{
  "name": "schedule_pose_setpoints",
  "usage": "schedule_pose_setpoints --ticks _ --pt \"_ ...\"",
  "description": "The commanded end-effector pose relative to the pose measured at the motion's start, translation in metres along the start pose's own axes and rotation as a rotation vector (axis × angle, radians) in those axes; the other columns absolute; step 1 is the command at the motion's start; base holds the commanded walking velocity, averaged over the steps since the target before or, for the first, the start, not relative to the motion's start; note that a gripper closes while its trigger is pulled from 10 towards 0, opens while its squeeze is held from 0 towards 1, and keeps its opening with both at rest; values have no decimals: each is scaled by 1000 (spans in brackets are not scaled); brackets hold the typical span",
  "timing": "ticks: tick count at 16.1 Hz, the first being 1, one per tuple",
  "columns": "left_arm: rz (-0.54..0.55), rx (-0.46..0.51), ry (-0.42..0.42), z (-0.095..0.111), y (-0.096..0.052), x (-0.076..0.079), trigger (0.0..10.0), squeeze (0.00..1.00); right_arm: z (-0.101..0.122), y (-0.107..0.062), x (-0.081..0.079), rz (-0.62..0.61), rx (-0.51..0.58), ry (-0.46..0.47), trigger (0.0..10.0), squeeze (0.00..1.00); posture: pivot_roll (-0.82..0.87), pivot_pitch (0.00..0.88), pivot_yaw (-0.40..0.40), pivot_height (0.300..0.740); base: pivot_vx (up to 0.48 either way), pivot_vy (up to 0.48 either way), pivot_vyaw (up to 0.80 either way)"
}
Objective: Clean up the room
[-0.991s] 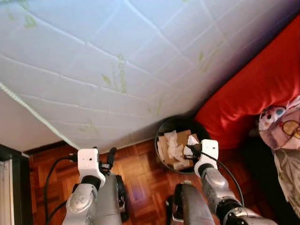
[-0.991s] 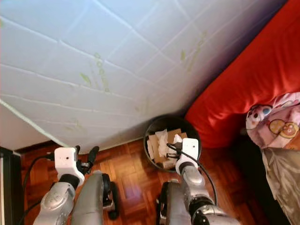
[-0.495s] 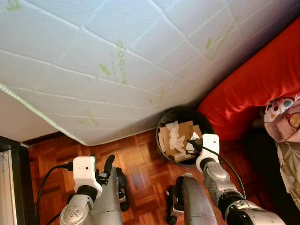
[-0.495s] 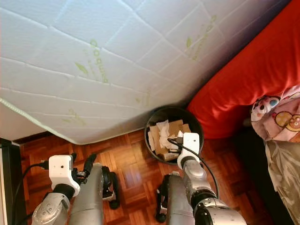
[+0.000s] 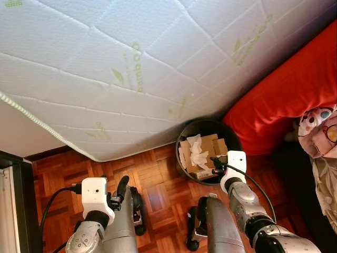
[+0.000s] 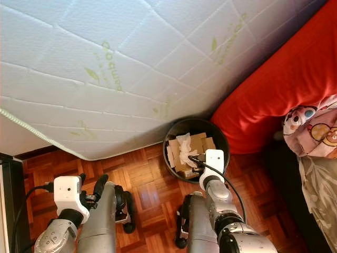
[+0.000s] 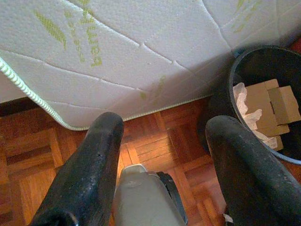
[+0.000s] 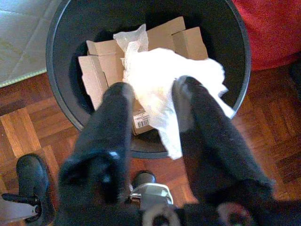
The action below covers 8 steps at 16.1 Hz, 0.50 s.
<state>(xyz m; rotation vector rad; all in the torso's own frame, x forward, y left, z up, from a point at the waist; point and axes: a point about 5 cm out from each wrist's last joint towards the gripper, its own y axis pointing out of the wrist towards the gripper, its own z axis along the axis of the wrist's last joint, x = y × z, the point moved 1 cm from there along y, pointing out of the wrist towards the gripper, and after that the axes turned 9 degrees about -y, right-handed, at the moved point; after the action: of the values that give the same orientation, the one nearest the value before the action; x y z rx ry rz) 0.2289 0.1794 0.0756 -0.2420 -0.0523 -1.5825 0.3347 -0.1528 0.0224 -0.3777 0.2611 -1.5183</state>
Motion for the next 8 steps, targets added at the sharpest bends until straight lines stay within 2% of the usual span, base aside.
schedule_pose_setpoints --ticks 1,6,8 --pt "12 -53 -7 -10 -7 0 10000 0 -21 -6 3 -2 -71 -5 10000 1000 127 482 -92 623 0 0 0" --pt "12 -59 -8 -10 -8 1 10000 0 -27 -8 -2 36 -96 -10 10000 1000 130 491 -91 623 0 0 0" --pt "13 -61 -9 -10 -7 2 10000 0 -33 -10 -11 111 -116 -50 10000 1000 128 494 -93 623 0 0 0"
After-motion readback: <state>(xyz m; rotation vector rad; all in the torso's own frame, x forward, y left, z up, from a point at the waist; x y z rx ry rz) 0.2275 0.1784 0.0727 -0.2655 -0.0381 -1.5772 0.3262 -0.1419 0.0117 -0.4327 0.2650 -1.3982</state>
